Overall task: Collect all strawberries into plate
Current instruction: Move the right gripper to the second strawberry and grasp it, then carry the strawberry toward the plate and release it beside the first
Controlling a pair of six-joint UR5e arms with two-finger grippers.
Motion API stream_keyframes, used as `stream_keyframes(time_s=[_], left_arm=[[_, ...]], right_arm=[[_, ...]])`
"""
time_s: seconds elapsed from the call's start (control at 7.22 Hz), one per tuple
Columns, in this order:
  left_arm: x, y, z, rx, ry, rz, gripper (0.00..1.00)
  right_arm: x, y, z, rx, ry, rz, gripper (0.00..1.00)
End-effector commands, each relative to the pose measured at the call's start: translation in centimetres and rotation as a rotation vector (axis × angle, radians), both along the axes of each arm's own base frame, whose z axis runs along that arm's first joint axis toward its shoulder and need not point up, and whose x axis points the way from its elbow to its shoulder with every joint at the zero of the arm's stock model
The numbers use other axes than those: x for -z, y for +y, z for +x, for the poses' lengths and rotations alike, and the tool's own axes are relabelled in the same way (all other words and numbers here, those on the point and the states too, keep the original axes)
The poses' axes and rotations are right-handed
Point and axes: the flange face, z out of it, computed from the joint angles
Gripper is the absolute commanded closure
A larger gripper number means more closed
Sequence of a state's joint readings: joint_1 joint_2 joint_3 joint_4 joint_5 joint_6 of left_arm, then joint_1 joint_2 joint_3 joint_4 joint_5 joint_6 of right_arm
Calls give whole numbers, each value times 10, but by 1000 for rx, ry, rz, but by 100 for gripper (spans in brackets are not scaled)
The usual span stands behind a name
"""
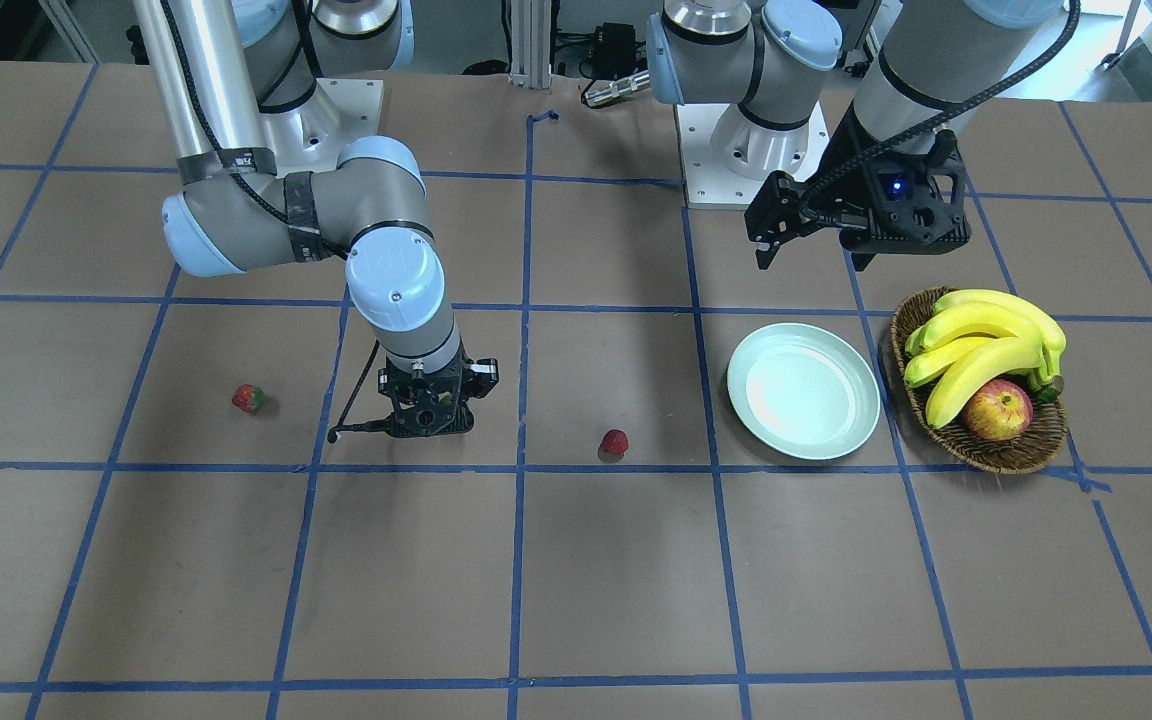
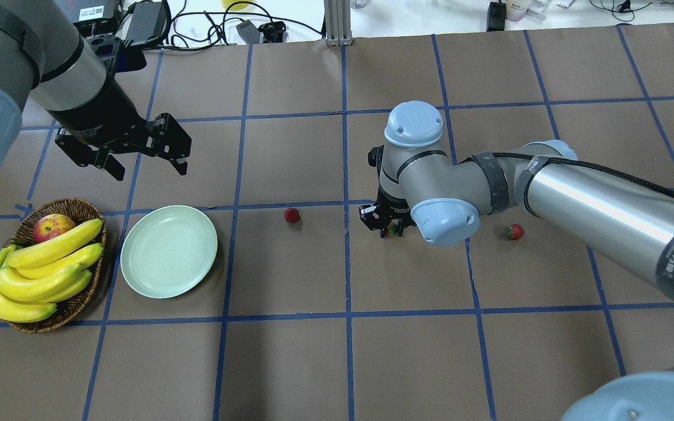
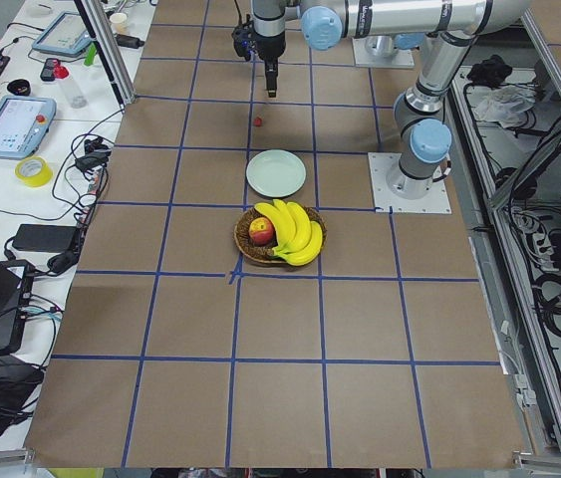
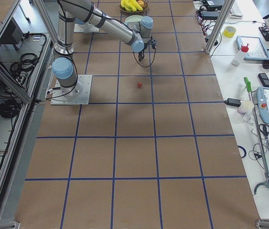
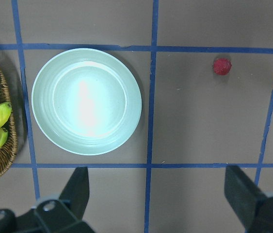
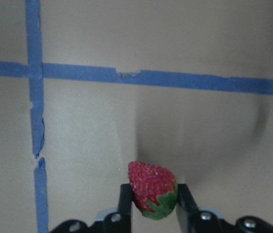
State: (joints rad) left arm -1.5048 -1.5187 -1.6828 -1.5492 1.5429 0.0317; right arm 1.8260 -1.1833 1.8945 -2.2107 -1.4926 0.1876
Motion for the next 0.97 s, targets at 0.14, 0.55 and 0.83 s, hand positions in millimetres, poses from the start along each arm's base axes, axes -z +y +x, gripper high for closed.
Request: stream_keyframes(time_s=[0.14,0.55,0.83], left_arm=[[0,0,0,1,0,2,0],[1,0,1,-1,-3,5,0],[0,0,1,-1,-3,3,0]], right_arm=[[-29,9,62,181,-163,22,80],[-10,35,132,260,-263,26,79],[3,40,140,249,-251,24,63]])
